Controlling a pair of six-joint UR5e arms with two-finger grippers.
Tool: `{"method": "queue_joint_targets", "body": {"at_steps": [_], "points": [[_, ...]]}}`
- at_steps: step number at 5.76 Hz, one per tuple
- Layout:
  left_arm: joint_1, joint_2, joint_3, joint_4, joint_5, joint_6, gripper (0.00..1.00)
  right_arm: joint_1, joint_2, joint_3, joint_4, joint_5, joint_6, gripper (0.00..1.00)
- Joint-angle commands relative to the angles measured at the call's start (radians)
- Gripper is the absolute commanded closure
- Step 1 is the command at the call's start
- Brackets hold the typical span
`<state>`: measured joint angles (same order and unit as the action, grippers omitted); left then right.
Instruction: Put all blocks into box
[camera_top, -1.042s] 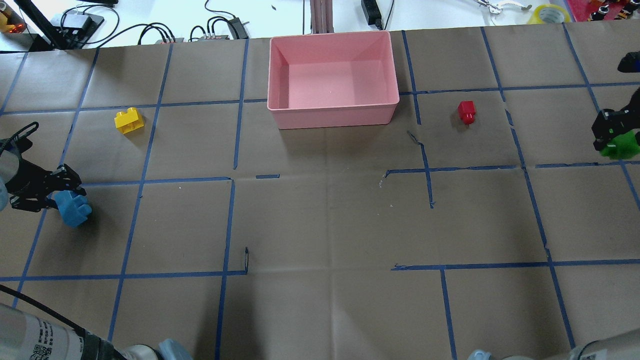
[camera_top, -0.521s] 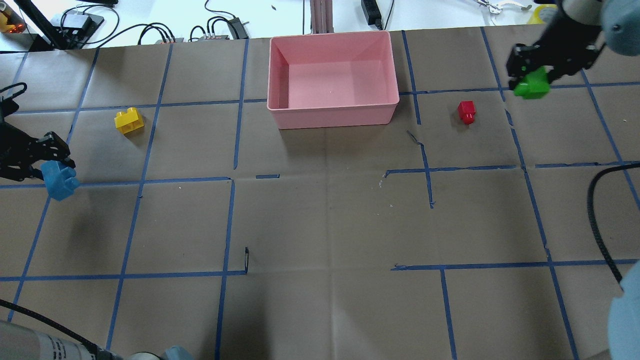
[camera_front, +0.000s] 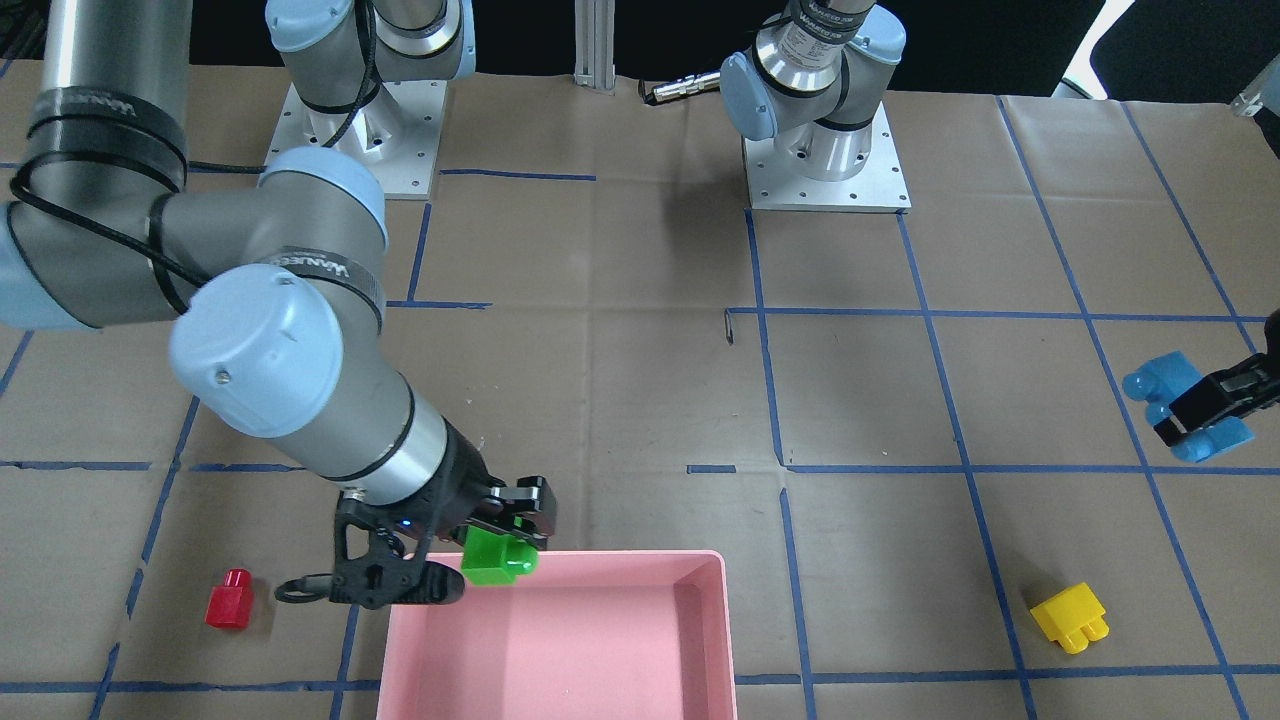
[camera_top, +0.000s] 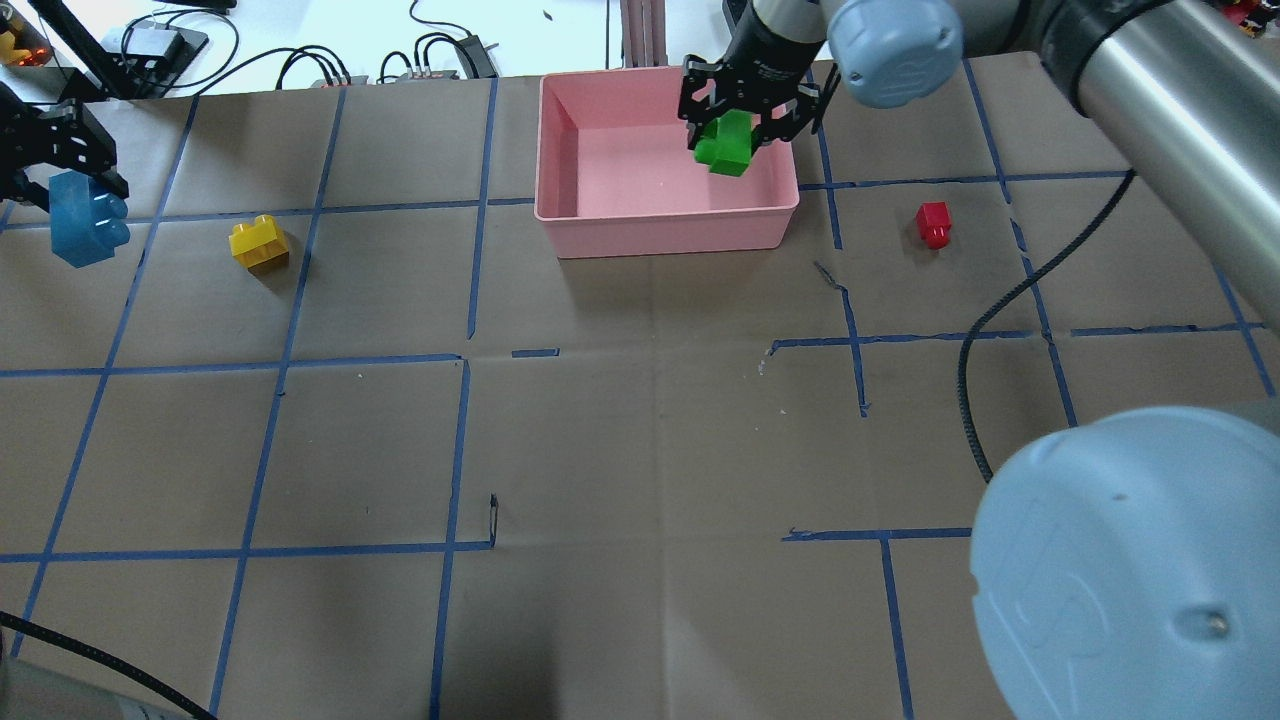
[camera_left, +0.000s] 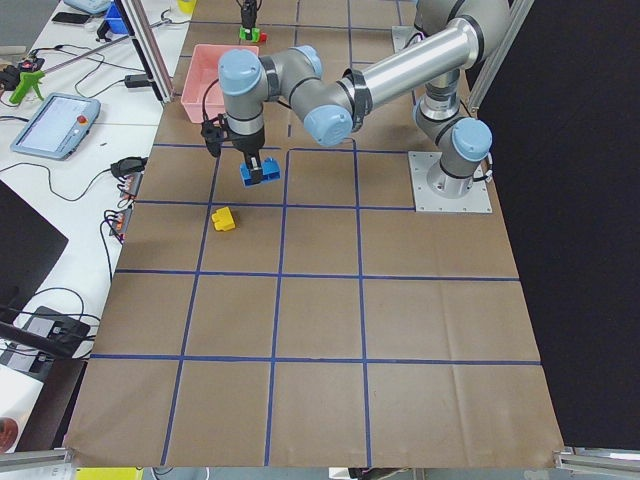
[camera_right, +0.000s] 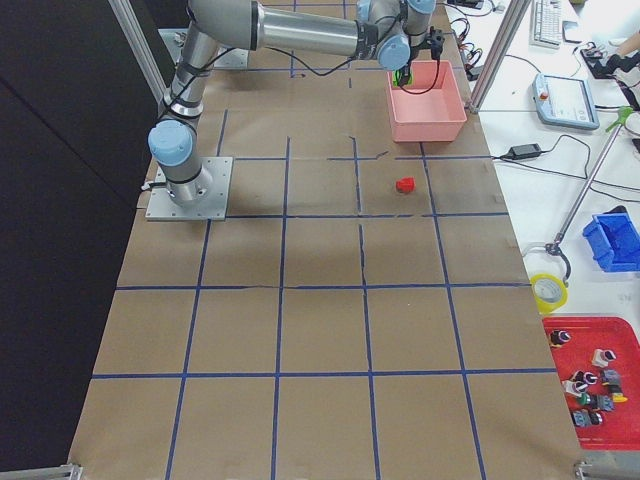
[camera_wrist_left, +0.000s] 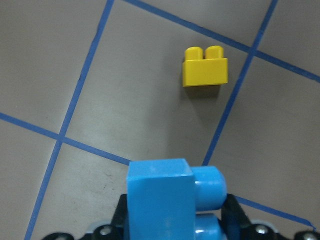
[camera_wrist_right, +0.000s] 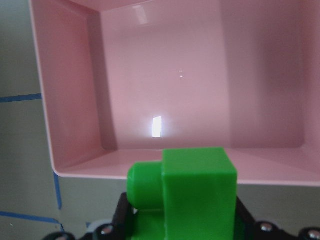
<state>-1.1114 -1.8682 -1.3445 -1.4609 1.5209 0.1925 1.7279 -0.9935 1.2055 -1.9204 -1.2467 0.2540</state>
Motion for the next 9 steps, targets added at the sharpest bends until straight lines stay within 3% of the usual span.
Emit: {"method": "queue_joint_targets", "body": {"at_steps": [1,2,4,5,7,9], "points": [[-0.114,-0.017,0.047,-0.038,0.004,0.001,0.91,0.032,0.126,-0.111,-0.068,0.059,0.036,0.9],[-0.161,-0.067,0.051,-0.024,0.004,0.001,0.91,0.03,0.145,-0.145,-0.071,0.058,0.024,0.01],[-0.281,-0.126,0.108,-0.013,0.002,-0.062,0.91,0.016,0.128,-0.155,-0.055,0.046,-0.01,0.0],[-0.341,-0.159,0.137,-0.003,-0.002,-0.159,0.91,-0.038,0.104,-0.138,-0.039,0.015,-0.136,0.0],[-0.482,-0.312,0.296,0.028,-0.007,-0.374,0.91,-0.233,-0.017,-0.085,0.172,-0.031,-0.443,0.0],[-0.63,-0.489,0.536,0.028,-0.01,-0.587,0.91,-0.373,-0.092,0.168,0.112,-0.065,-0.567,0.01]]}}
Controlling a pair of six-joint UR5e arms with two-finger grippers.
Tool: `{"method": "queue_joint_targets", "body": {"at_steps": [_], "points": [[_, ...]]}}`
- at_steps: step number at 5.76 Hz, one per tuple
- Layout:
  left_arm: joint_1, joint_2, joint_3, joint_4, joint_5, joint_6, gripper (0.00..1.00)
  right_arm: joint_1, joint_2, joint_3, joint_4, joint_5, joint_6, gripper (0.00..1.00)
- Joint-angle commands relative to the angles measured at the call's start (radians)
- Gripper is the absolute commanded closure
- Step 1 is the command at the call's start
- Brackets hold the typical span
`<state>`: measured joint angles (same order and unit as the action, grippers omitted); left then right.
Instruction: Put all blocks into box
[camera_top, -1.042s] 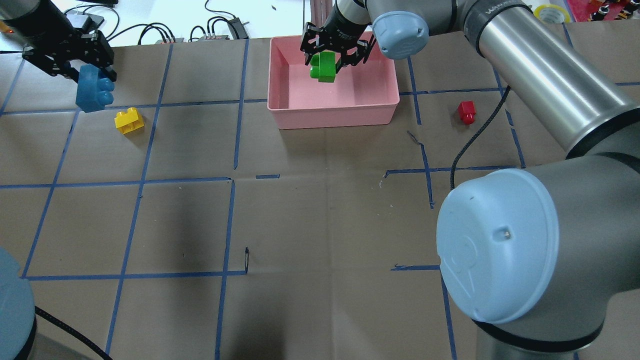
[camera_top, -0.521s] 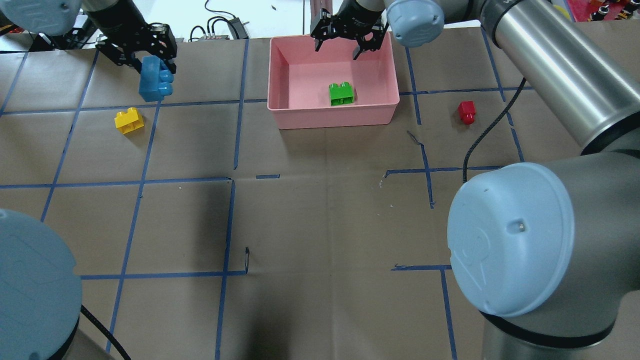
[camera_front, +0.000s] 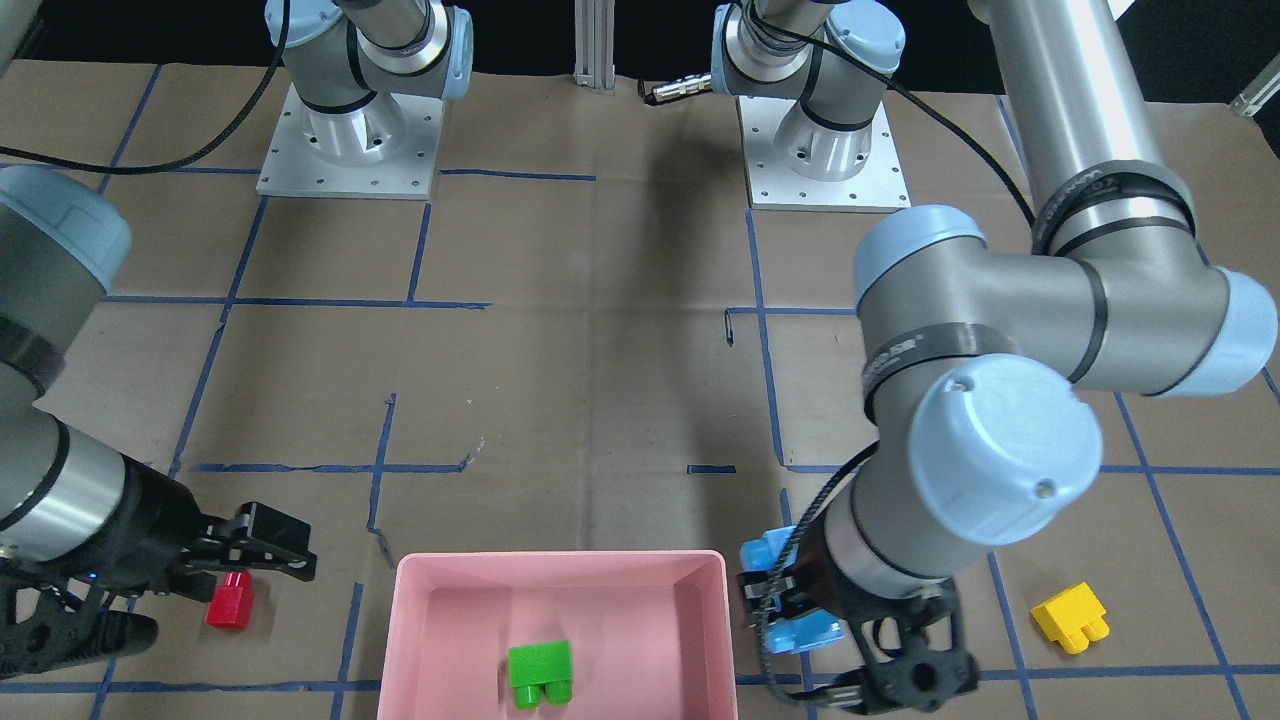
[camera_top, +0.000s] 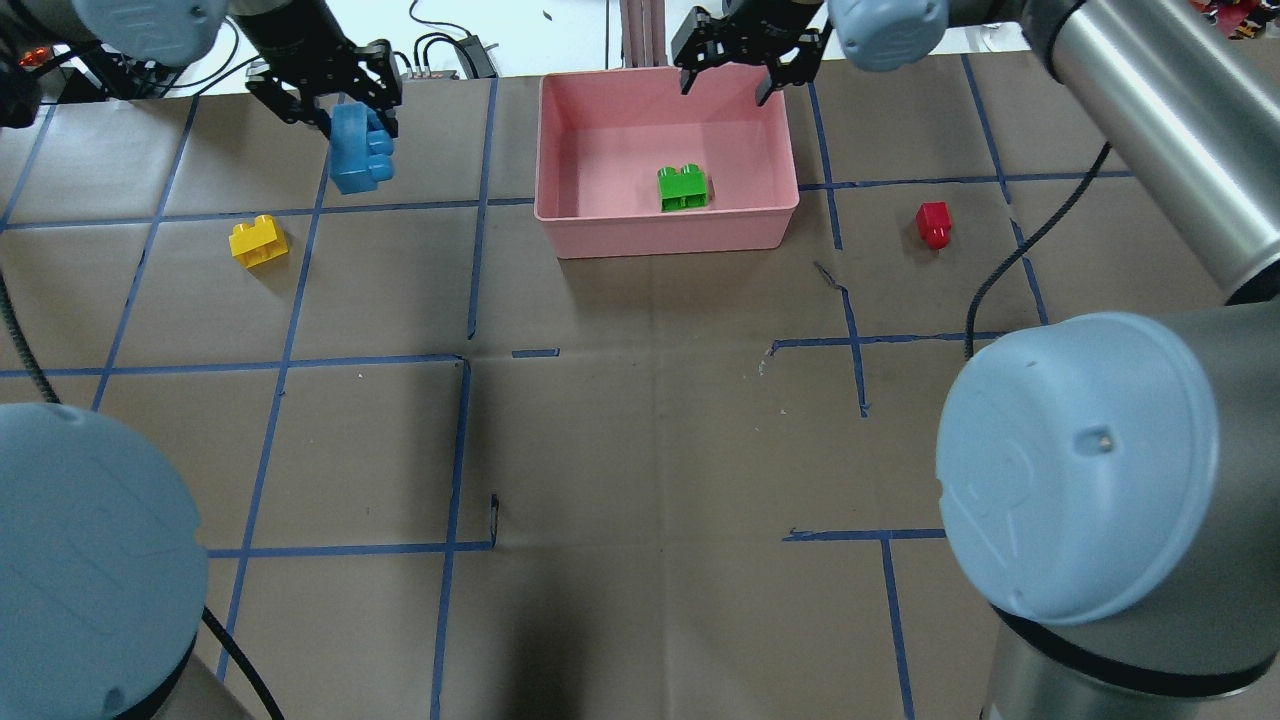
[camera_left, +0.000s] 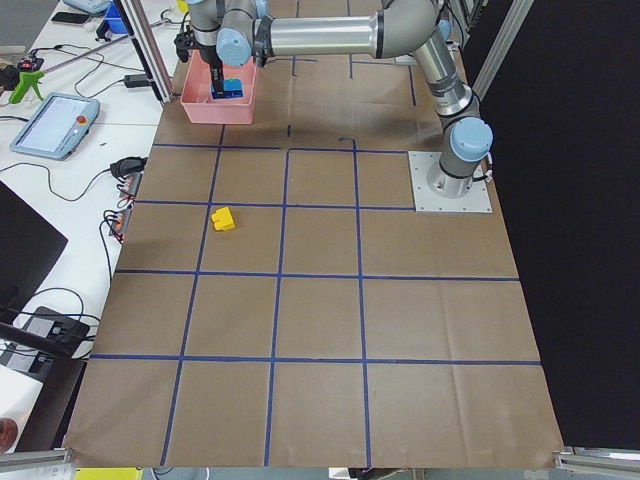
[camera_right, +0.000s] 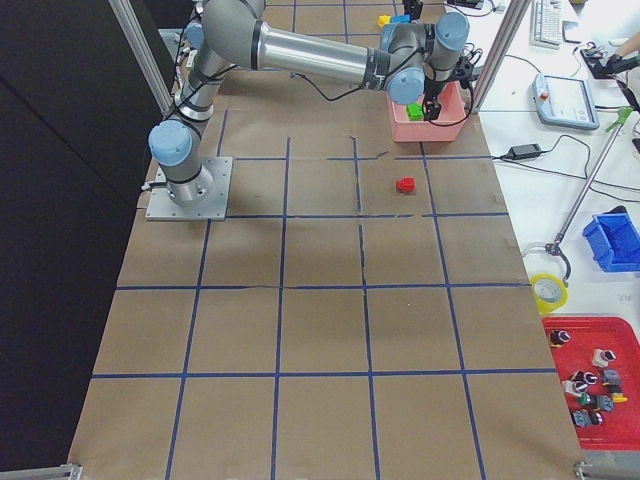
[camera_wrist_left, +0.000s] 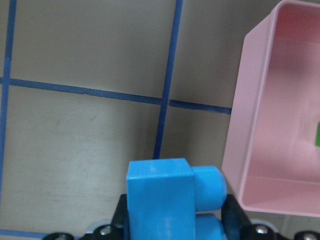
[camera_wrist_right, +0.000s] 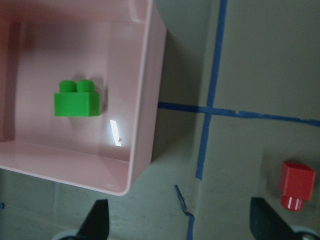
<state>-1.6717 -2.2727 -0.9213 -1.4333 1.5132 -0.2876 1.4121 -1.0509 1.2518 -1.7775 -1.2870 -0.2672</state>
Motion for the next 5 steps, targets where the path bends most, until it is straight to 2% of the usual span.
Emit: {"method": "queue_joint_targets", "body": {"at_steps": [1,2,3,4,5], "points": [[-0.101,-0.146,0.18,0.001,0.002,-0.14,0.91,-0.056,-0.038,0.189,-0.253,-0.185,-0.047,0.01],[-0.103,-0.195,0.182,0.073,0.004,-0.139,0.91,-0.055,-0.02,0.198,-0.326,-0.258,-0.047,0.01],[-0.109,-0.218,0.173,0.086,0.01,-0.139,0.86,-0.051,0.015,0.21,-0.327,-0.259,-0.047,0.01],[-0.109,-0.215,0.156,0.09,0.015,-0.14,0.5,-0.051,0.047,0.206,-0.332,-0.259,-0.047,0.01],[-0.111,-0.203,0.142,0.09,0.013,-0.143,0.22,-0.051,0.075,0.206,-0.367,-0.258,-0.049,0.01]]}}
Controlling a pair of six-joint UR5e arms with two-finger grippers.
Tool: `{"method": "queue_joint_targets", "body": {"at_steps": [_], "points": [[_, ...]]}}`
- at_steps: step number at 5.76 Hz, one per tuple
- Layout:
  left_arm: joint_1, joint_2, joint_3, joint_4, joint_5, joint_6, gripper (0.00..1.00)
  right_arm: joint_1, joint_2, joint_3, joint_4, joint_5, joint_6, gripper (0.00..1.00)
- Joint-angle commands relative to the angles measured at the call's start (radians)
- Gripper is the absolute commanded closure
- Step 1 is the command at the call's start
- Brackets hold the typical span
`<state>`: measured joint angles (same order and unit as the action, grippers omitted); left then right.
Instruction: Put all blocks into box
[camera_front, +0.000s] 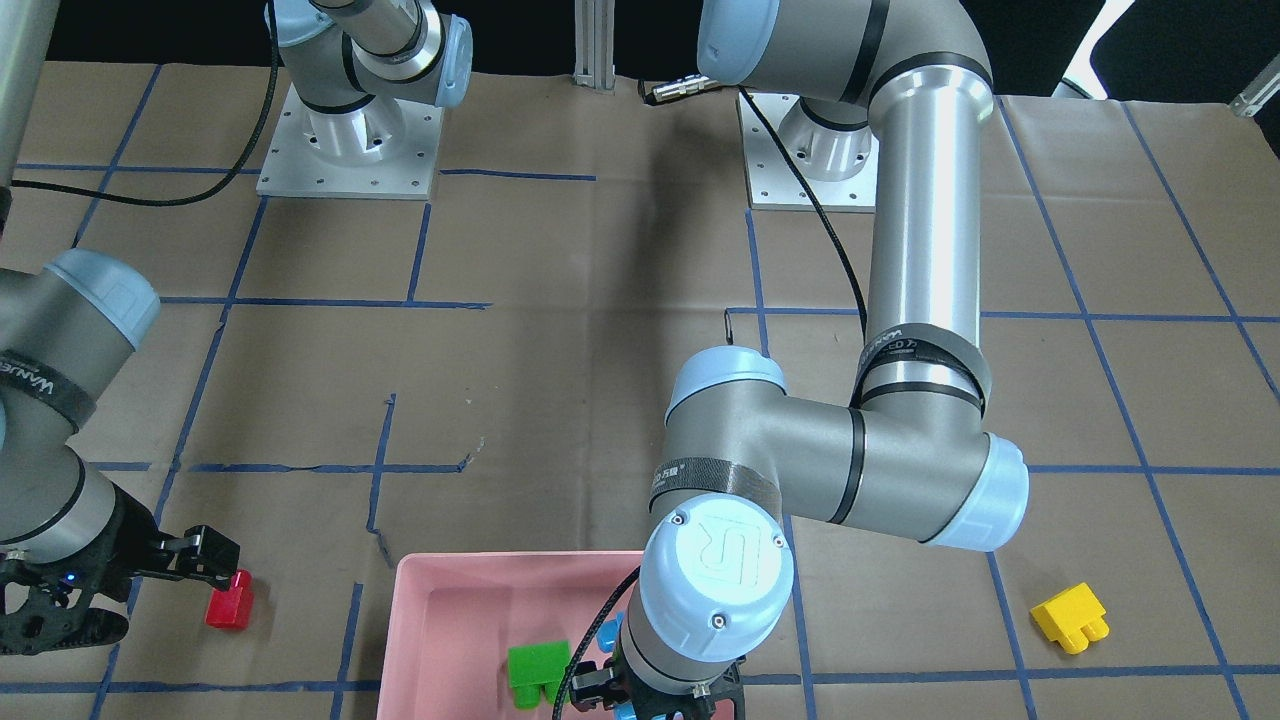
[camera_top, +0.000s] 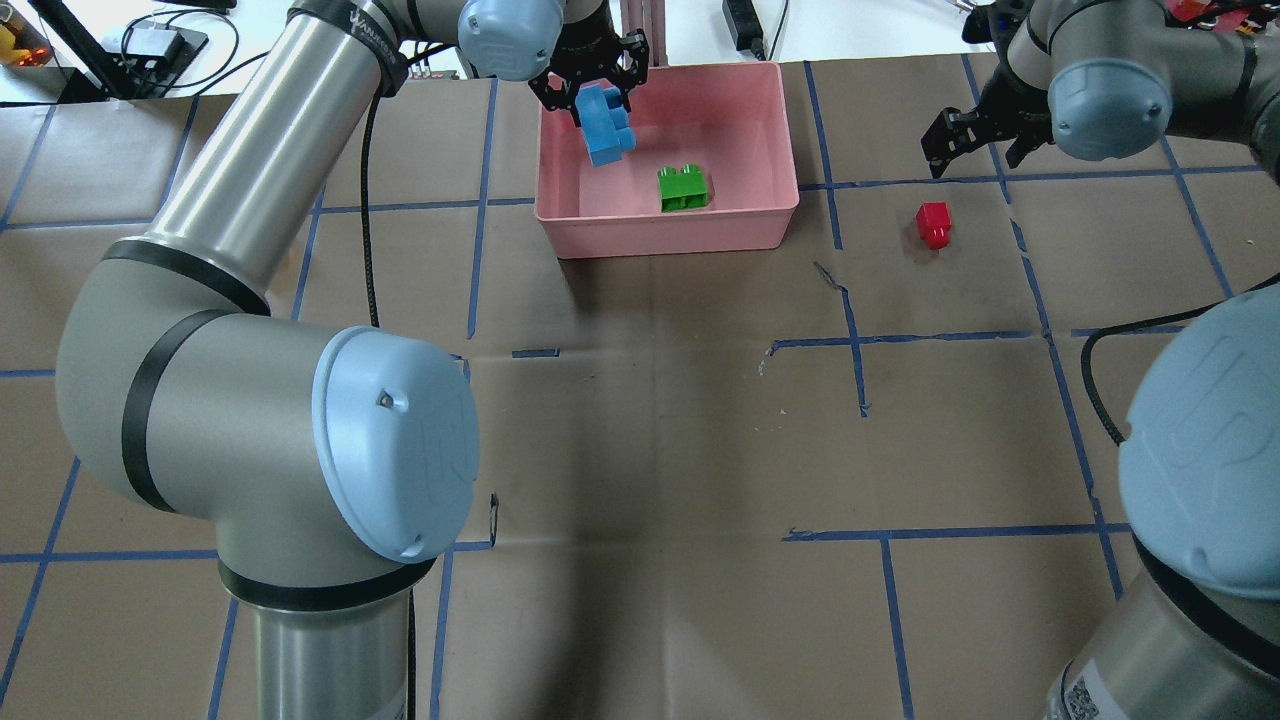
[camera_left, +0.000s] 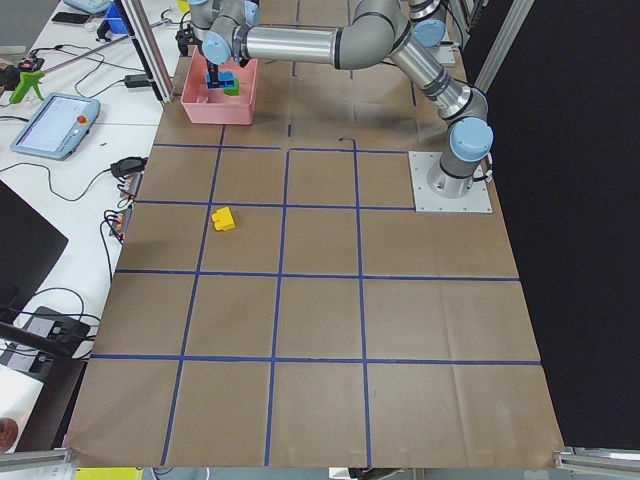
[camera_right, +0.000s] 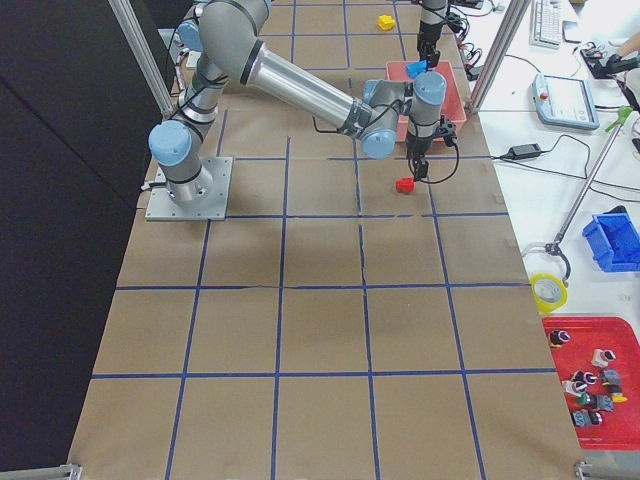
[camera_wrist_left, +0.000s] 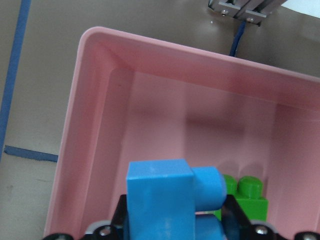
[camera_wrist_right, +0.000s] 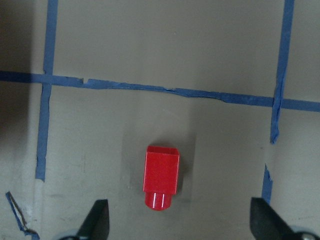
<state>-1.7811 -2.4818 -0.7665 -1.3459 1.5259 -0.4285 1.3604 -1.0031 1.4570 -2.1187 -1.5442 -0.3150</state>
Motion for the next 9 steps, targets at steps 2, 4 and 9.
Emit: {"method": "queue_joint_targets", "body": {"at_steps": [2,4,9], "points": [[0.002,0.035,-0.005,-0.001,-0.012,-0.045,0.0,0.003,0.055,0.015,-0.035,0.0,-0.001,0.01],[0.05,0.102,-0.01,-0.034,-0.012,0.014,0.0,0.005,0.089,0.03,-0.035,0.007,0.007,0.01],[0.488,0.19,-0.094,-0.197,-0.038,0.452,0.0,0.017,0.095,0.026,-0.027,-0.008,0.008,0.92]]}}
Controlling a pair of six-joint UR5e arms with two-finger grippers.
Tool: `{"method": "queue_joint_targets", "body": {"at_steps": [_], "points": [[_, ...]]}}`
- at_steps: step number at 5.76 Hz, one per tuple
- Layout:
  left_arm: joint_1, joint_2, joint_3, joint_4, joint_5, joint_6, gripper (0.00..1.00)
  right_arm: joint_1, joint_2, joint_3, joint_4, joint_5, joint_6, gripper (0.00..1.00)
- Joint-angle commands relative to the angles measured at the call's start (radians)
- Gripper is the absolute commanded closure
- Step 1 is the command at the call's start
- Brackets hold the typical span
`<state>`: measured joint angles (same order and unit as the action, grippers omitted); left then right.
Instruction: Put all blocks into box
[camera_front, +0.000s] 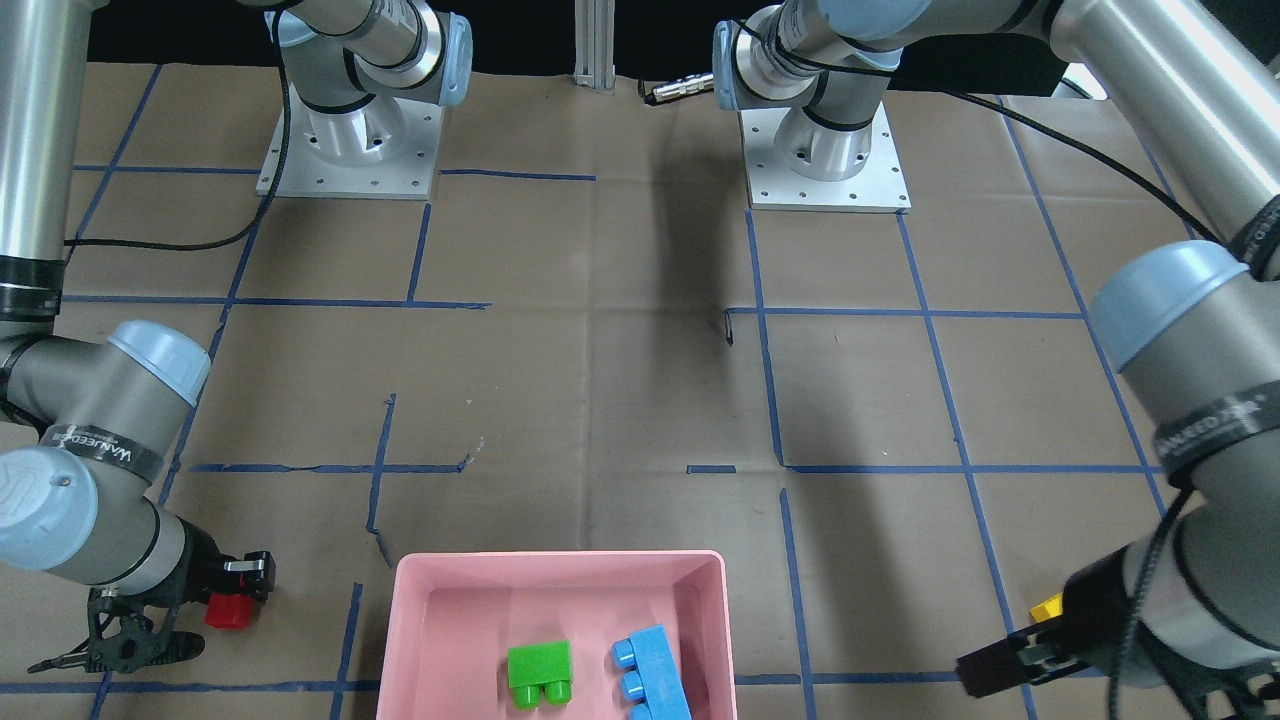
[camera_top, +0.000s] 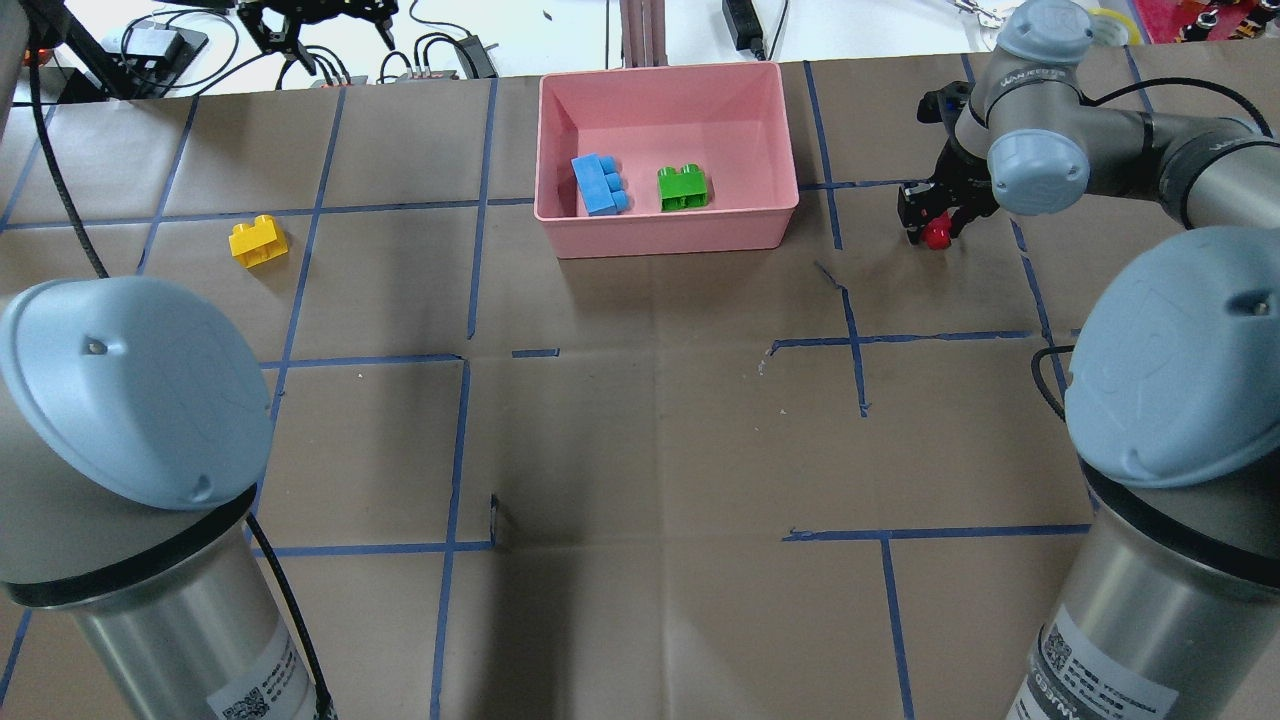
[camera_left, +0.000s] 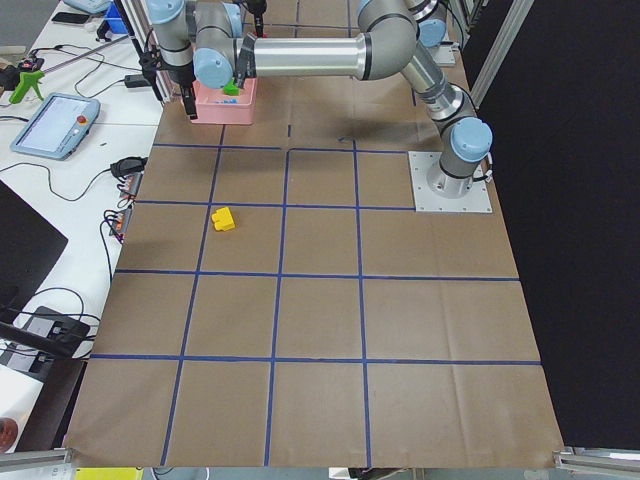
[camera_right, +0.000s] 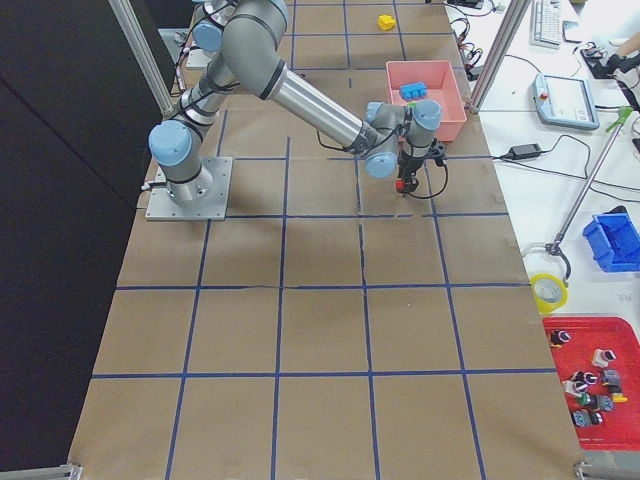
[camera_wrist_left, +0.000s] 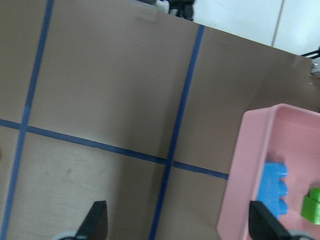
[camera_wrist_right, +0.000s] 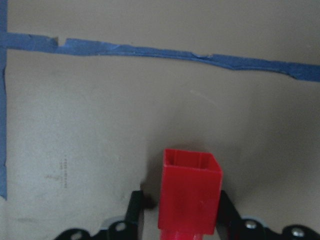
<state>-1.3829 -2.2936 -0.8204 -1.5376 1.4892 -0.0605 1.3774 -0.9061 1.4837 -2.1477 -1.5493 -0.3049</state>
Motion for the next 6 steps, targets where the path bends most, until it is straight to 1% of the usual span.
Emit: {"method": "queue_joint_targets", "body": {"at_steps": [1,2,3,4,5,6], "points": [[0.17,0.0,-0.08,0.002,-0.001,0.258,0.0,-0.001,-0.028,-0.023,0.028,-0.017,0.0,0.92],[0.207,0.003,-0.1,-0.001,-0.001,0.403,0.0,0.0,-0.092,-0.093,0.175,-0.023,0.004,0.92],[0.208,0.005,-0.106,-0.003,0.023,0.633,0.01,0.0,-0.12,-0.179,0.324,-0.02,0.012,0.92],[0.202,0.002,-0.106,0.008,0.096,0.904,0.01,0.009,-0.137,-0.292,0.497,-0.009,0.023,0.92],[0.202,0.003,-0.105,0.01,0.1,1.143,0.01,0.062,-0.134,-0.389,0.581,0.014,0.127,0.92],[0.202,0.0,-0.108,0.054,0.1,1.336,0.01,0.162,-0.125,-0.431,0.577,0.056,0.289,0.92]]}}
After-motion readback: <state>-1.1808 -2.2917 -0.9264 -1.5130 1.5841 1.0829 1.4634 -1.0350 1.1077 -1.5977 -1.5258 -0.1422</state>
